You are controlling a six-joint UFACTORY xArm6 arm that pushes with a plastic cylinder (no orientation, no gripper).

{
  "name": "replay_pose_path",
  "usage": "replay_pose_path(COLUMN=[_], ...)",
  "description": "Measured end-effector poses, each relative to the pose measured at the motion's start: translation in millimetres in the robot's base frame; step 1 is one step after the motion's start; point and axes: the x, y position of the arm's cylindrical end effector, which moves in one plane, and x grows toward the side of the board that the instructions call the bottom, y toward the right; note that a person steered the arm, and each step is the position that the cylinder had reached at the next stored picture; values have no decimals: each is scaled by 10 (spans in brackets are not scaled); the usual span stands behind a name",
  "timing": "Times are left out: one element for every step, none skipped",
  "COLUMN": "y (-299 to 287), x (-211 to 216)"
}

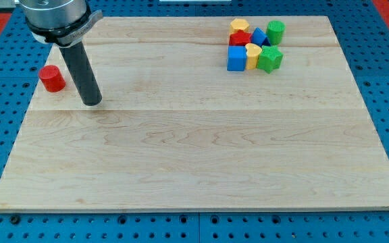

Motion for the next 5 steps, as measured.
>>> replay_pose_path(y=[449, 1683, 2823, 3843, 4212], x=[95, 139, 57, -125, -606])
